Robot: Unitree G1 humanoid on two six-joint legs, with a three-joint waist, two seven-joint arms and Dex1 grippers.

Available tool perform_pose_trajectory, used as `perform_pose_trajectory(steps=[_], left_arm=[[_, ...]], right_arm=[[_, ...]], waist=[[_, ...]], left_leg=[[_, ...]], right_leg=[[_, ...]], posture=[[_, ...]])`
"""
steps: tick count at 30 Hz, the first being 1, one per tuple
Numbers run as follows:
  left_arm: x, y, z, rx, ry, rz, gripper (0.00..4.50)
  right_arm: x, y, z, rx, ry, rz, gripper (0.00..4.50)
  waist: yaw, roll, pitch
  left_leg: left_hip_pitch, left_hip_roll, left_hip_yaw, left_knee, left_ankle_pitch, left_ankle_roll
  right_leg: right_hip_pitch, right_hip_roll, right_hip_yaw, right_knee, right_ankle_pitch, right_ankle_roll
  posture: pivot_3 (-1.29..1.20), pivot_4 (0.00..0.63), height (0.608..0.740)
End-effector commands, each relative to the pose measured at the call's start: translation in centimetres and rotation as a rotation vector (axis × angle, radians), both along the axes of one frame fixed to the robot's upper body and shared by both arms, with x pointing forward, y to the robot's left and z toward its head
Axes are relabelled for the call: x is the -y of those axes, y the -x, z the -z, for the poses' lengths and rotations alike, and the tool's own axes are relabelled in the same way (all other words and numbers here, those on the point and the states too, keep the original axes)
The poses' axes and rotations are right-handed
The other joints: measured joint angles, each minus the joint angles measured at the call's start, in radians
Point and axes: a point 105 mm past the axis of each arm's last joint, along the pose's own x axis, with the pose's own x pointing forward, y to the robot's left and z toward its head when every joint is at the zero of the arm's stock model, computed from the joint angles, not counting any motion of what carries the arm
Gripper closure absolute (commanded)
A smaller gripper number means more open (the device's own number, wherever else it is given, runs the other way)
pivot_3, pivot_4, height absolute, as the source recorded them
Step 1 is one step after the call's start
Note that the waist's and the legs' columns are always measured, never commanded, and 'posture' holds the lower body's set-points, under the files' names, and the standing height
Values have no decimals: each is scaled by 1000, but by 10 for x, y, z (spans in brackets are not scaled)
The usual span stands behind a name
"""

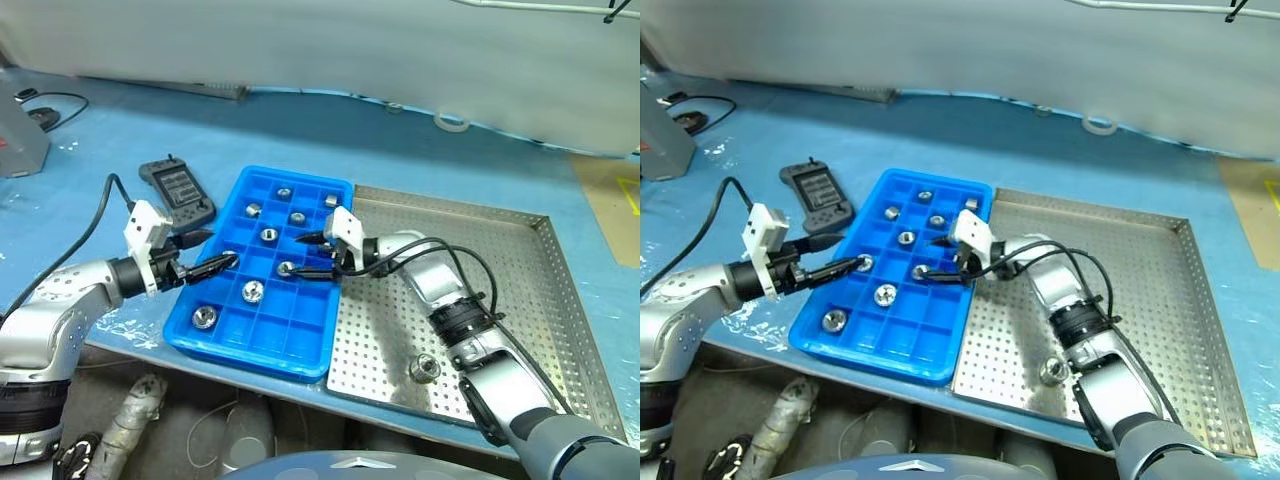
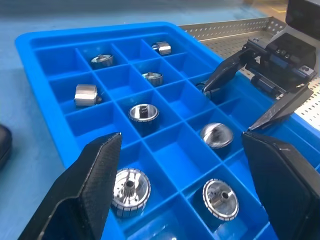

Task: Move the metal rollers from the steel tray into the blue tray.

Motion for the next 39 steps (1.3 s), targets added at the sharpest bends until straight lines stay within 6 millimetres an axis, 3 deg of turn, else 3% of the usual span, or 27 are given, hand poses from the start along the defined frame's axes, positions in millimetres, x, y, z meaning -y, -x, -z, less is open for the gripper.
perform_pose_trajectory(steps=[1, 4, 11, 15, 20, 23, 26, 32, 39], left_arm=[[21, -6, -7, 30, 24, 97, 481], [48, -14, -6, 5, 69, 205, 481], [116, -29, -2, -23, 118, 441, 481], [138, -31, 0, -32, 135, 528, 481], [154, -28, 5, -52, 141, 617, 481], [163, -25, 5, -59, 150, 656, 481], [169, -24, 5, -62, 160, 679, 481], [174, -23, 14, -65, 153, 699, 481], [165, -26, 25, -68, 161, 671, 481]], right_arm=[[23, 5, -33, 53, -64, 44, 940], [50, 19, -44, 52, -53, 94, 940], [105, 62, -38, 13, 59, 249, 940], [137, 86, -39, 0, 101, 397, 940], [173, 129, -19, -95, 160, 588, 940], [176, 149, -9, -138, 166, 657, 940], [169, 156, -6, -144, 158, 677, 940], [175, 156, 12, -180, 140, 748, 940], [188, 153, 32, -201, 168, 770, 940]], waist=[[-1, -1, 0], [-5, 0, 0], [-57, 0, -1], [-104, 0, -1], [-142, 2, -2], [-164, 4, -6], [-186, 5, -6], [-215, 7, -9], [-222, 10, -15]], left_leg=[[0, 0, 0, 0, 0, 0], [1, -1, 0, 0, 0, 0], [0, 1, 1, 1, 0, 1], [1, 2, 2, 2, 0, 1], [1, 6, 4, 2, -1, 3], [3, 8, 5, 1, -5, 8], [4, 7, 6, 2, -7, 11], [5, 6, 7, 3, -10, 7], [5, 5, 7, 2, -10, 8]], right_leg=[[0, 0, 0, 0, 0, 0], [0, 0, 2, 0, 1, 1], [0, 4, 9, -1, 3, 6], [0, 5, 12, -3, 3, 5], [0, 8, 11, -8, 2, 4], [4, 9, 11, -13, 2, 4], [6, 8, 13, -17, 2, 4], [10, 7, 14, -20, -2, 10], [14, 7, 14, -23, -2, 10]], posture=[[67, 150, 740], [8, 150, 740], [-230, 150, 740], [-336, 150, 740], [-448, 150, 740], [-478, 150, 740], [-501, 150, 740], [-495, 150, 740], [-468, 150, 740]])
